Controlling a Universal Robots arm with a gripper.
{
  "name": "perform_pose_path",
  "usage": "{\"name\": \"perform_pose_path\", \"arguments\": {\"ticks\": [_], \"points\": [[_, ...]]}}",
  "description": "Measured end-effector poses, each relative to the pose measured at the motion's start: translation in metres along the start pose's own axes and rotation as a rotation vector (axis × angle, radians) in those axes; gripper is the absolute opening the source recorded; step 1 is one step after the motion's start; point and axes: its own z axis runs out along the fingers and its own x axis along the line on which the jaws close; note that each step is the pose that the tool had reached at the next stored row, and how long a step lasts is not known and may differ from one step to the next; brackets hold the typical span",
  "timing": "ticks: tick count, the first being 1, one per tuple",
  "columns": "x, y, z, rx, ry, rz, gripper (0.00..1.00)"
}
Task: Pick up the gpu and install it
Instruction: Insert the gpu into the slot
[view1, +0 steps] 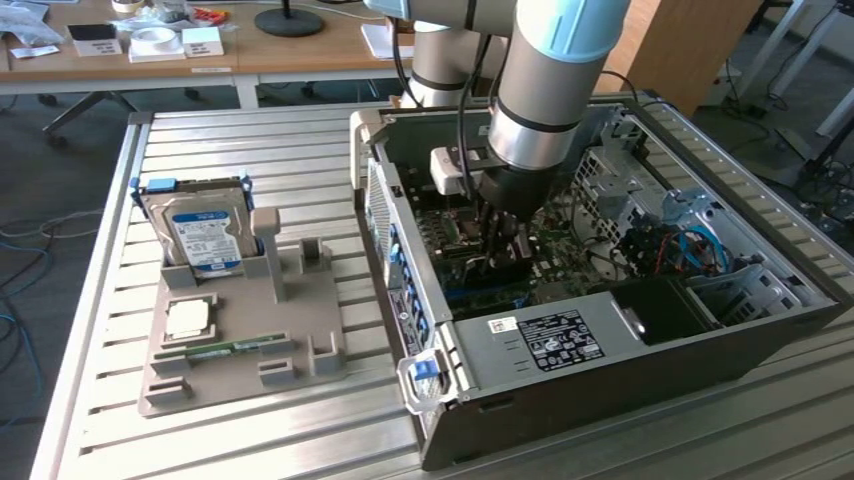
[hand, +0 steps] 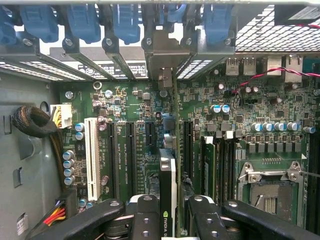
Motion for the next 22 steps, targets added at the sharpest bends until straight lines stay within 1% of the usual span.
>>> {"name": "perform_pose_path", "arguments": {"ticks": [9,10,11,12,13,15,16,17,18,21,22], "points": [[0.0000,0.0000,0.0000,0.0001,0.0001,0.000,0.27],[-0.0001,0.0003,0.0002,-0.0008,-0.0012,0.000,0.27],[-0.0002,0.0004,0.0007,0.0001,-0.0021,0.001,0.27],[-0.0001,0.0004,0.0006,0.0006,-0.0014,0.001,0.27],[-0.0001,0.0001,0.0001,0.0002,-0.0003,0.000,0.33],[0.0000,0.0000,0.0001,0.0001,-0.0001,0.000,0.45],[0.0000,0.0000,0.0000,0.0001,0.0000,0.000,0.45],[0.0000,0.0000,0.0000,0.0001,-0.0001,0.000,0.51],[0.0000,0.0000,0.0000,0.0001,0.0000,0.000,0.51],[0.0000,0.0000,0.0000,0.0001,0.0000,0.000,0.68],[0.0000,0.0000,0.0000,0.0001,-0.0001,0.000,0.68]]}}
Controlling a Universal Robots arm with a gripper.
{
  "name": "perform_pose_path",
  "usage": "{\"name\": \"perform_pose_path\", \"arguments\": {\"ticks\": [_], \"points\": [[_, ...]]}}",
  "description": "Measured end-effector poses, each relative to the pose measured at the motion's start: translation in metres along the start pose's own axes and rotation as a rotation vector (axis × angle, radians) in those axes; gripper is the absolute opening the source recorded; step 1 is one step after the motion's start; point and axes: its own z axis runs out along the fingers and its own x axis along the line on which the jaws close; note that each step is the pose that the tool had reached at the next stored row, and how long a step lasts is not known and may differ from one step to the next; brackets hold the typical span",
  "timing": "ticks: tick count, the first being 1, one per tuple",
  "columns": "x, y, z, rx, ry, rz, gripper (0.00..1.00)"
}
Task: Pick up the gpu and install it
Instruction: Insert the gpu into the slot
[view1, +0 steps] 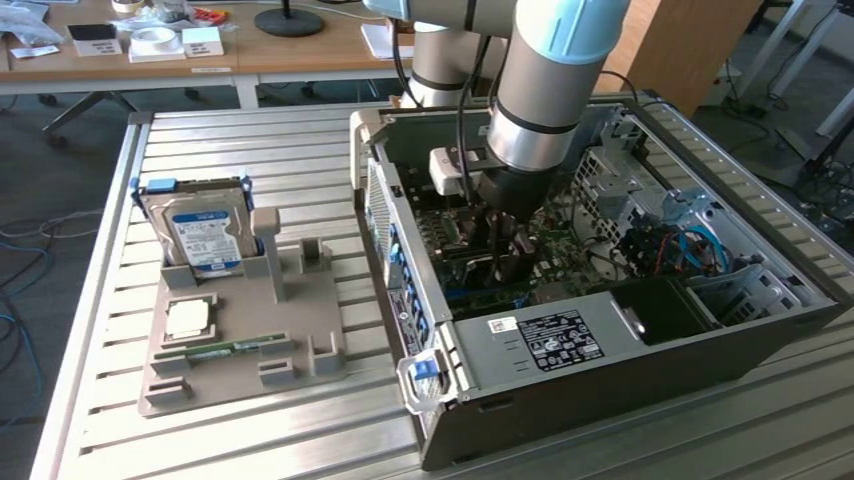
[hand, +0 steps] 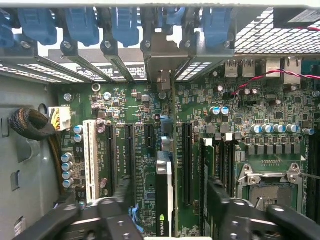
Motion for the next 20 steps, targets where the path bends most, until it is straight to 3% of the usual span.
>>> {"name": "perform_pose_path", "arguments": {"ticks": [1,4,5,6,7,20], "points": [[0.000,0.0000,0.0000,0.0000,0.0000,0.000,0.74],[0.000,0.0000,0.0000,0.0000,0.0000,0.000,0.74],[0.000,0.0000,-0.0018,-0.0001,0.0002,0.000,0.80],[0.000,0.0000,-0.0075,0.0000,0.0002,0.000,0.80],[-0.001,-0.0001,-0.0194,0.0000,0.0000,0.000,0.80],[-0.002,-0.0002,-0.0537,0.0014,0.0000,0.000,0.80]]}}
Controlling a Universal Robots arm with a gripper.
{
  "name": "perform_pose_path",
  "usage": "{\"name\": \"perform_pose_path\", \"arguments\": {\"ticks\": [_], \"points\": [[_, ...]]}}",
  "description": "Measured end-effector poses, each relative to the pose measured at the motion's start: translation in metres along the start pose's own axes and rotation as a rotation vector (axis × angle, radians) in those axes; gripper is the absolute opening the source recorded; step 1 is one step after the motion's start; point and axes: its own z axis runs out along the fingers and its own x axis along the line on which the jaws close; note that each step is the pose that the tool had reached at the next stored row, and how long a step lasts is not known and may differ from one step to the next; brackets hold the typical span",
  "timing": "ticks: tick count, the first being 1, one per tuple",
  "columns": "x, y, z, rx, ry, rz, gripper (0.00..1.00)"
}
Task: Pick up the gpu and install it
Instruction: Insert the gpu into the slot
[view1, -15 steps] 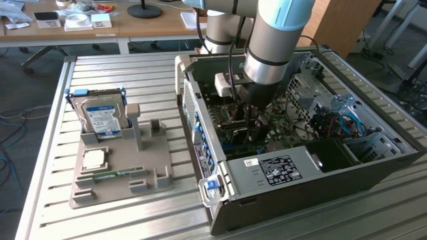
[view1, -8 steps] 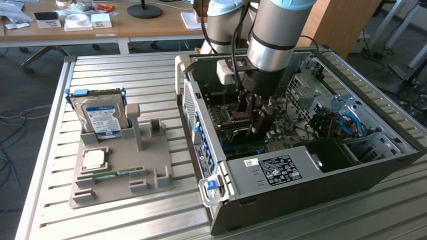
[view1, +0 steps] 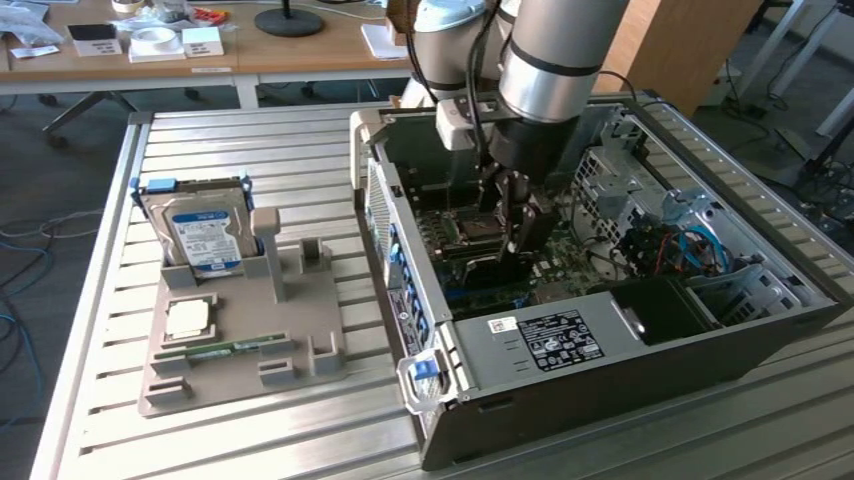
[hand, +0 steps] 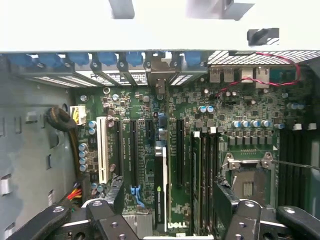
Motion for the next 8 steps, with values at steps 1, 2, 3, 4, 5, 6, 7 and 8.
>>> {"name": "perform_pose_path", "arguments": {"ticks": [1,2,3,4,5,6,7,8], "points": [[0.000,0.0000,-0.0023,0.0001,0.0000,0.000,0.80],[0.000,0.0000,-0.0045,0.0002,-0.0001,0.000,0.80],[0.000,0.0000,-0.0067,0.0003,-0.0001,0.000,0.80],[0.000,0.0000,-0.0088,0.0004,0.0000,0.000,0.80],[0.000,-0.0001,-0.0105,0.0005,-0.0002,0.000,0.80],[0.000,-0.0001,-0.0123,0.0006,-0.0001,0.000,0.80],[0.000,-0.0001,-0.0143,0.0007,-0.0001,0.000,0.80],[-0.001,-0.0001,-0.0161,0.0008,0.0000,0.000,0.80]]}}
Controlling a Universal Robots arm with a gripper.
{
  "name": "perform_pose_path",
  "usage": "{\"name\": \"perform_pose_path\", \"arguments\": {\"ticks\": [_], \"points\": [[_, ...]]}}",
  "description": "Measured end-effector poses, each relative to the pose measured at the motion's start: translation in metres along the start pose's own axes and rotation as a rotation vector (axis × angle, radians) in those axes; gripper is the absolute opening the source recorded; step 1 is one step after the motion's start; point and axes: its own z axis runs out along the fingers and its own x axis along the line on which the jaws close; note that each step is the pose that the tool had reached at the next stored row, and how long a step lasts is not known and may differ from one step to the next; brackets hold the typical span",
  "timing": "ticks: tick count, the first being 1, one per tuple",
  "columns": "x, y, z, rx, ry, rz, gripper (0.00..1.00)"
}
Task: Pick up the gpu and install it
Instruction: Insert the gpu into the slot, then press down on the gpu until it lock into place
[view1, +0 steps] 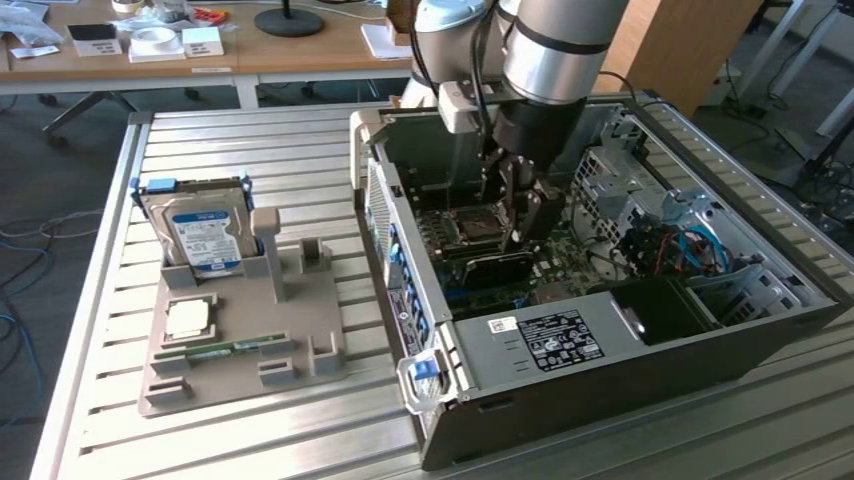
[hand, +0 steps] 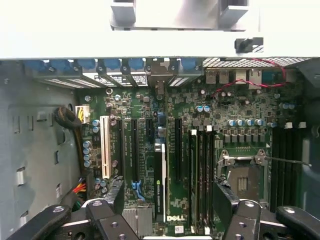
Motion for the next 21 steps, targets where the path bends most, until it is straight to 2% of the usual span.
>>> {"name": "perform_pose_path", "arguments": {"ticks": [10,21], "points": [[0.000,-0.0001,-0.0133,0.0005,-0.0001,0.000,0.80],[-0.002,0.0000,-0.0134,0.0005,0.0010,0.000,0.80]]}}
